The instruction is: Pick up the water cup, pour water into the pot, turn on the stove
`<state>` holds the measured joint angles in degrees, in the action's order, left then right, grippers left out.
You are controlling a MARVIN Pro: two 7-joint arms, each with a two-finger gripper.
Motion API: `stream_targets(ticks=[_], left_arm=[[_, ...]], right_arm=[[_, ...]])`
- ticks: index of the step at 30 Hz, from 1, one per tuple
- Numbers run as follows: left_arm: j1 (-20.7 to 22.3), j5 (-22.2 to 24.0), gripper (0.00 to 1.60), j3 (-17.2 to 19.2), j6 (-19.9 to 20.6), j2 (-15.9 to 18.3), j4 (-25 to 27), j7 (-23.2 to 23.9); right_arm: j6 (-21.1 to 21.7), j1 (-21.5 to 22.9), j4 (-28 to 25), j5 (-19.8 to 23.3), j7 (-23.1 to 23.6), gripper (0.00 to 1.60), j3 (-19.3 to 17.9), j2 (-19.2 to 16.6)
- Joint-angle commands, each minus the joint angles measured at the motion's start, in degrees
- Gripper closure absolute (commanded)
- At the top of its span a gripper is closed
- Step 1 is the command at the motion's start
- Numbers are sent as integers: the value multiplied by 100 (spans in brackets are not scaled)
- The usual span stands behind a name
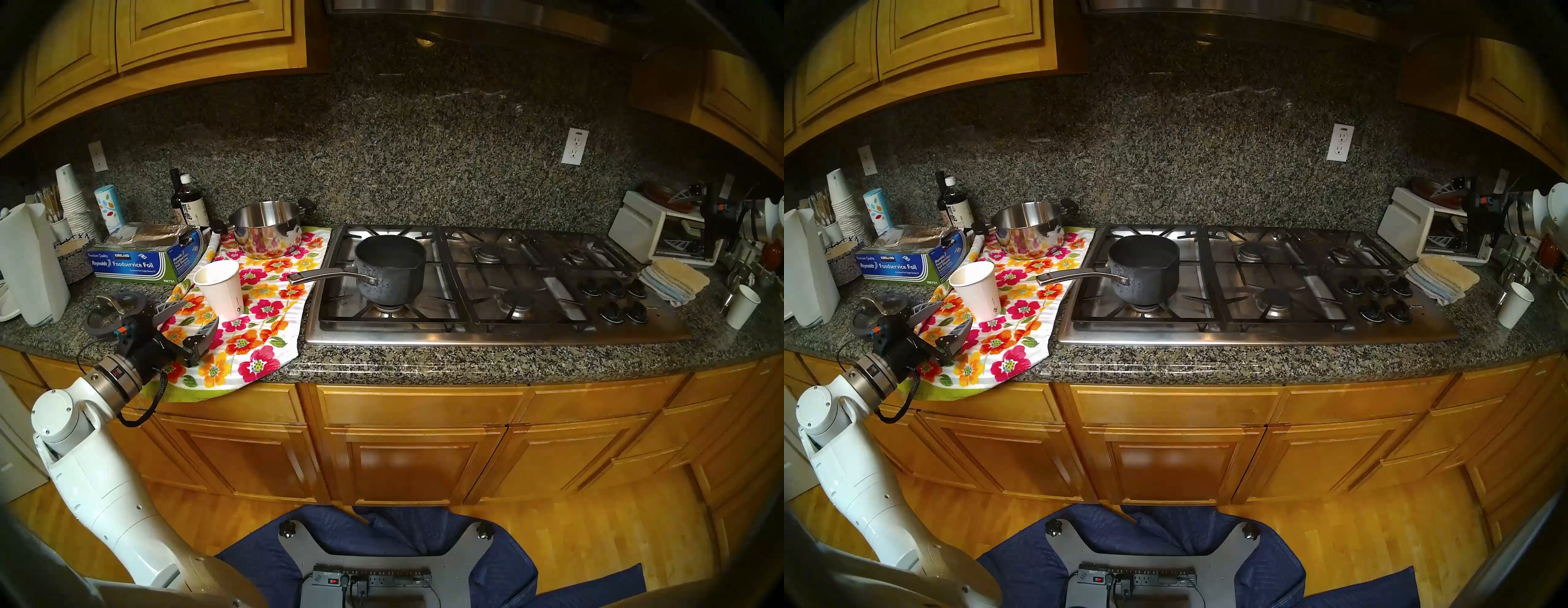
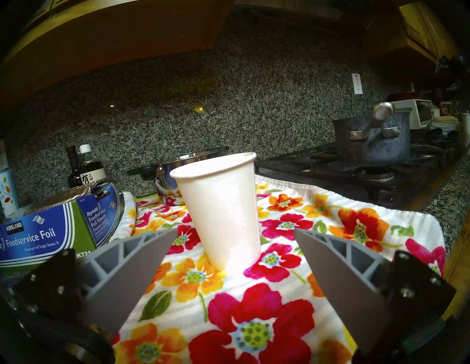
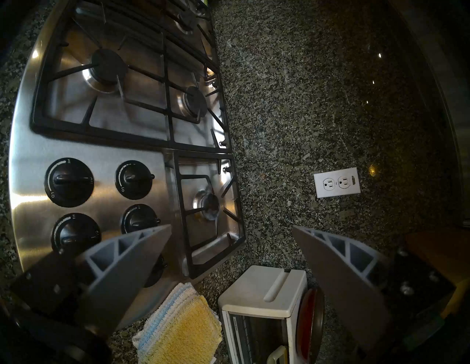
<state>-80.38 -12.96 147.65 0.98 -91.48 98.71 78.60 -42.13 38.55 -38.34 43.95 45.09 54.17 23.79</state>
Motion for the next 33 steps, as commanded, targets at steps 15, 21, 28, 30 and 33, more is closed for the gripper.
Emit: stream_targets(ticks=[15,21,28,30,33], left_arm=[[545,372,0,93,427,390,-413,205],[667,304,0,8,486,385,-435,149],[714,238,0,-89,421,344,-461,60],[718,224,0,-109,407,341,-491,24],[725,214,0,-138,392,345,-537,-30]], right_arm=[[-14,128,38,48,-53,0,-97,43],[-15,127,39,49,-52,0,-98,43],[-16,127,39,49,-52,0,-99,43],[-16,127,39,49,-53,0,-99,43],[-16,127,39,49,-53,0,-99,43]])
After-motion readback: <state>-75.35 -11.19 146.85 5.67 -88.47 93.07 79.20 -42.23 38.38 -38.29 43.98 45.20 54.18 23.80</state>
